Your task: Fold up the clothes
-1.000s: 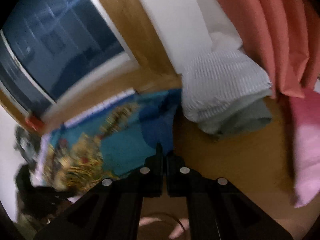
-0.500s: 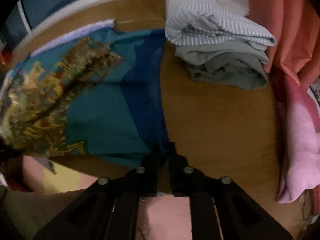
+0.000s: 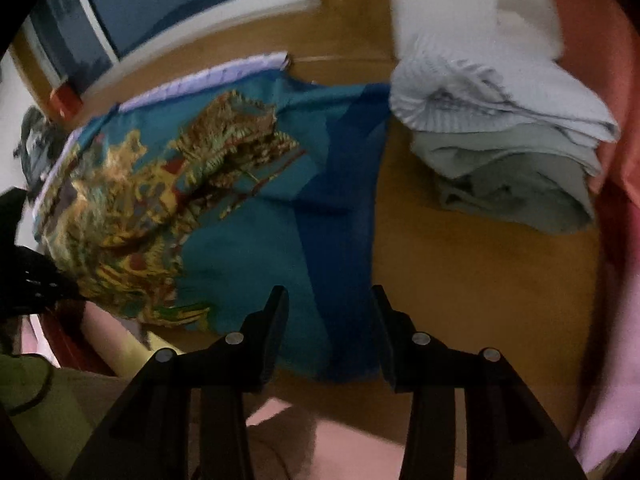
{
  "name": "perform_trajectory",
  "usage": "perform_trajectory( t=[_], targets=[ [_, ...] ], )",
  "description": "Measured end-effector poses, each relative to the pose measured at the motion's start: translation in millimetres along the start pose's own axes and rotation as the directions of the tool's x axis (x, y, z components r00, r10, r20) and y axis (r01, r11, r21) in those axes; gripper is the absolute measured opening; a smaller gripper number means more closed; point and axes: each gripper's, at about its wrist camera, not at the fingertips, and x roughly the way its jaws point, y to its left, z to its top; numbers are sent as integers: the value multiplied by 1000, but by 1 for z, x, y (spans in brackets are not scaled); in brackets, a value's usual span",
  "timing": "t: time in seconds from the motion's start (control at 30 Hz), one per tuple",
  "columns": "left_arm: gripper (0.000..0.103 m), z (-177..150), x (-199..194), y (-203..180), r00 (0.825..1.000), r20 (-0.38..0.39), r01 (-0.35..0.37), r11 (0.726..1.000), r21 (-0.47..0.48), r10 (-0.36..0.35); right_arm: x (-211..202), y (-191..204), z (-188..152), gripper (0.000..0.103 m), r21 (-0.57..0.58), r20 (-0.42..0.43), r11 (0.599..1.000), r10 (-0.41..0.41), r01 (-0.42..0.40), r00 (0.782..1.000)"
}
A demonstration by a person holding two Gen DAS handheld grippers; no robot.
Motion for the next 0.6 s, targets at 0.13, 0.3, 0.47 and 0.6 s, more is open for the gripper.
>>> perform_trajectory(
  t=[0.13, 0.3, 0.47, 0.6],
  targets=[
    [1, -3, 1, 0, 1000, 16, -7, 1000, -14, 7, 8, -2, 2, 41, -14, -4, 1000, 21, -21, 1000],
    [1, -4, 4, 0, 999, 34, -2, 999, -33, 3, 18, 3, -3, 27, -42, -18, 999, 22, -22, 1000],
    [1, -10, 2, 4, 999, 48, -1, 999, -46, 4, 17, 6, -6, 22, -44, 1, 999, 17, -17, 1000],
    [1, -7, 6, 1, 999, 52, -6, 999, -49, 9, 15, 6, -1, 30, -50, 30, 999, -8, 9, 1000]
  ],
)
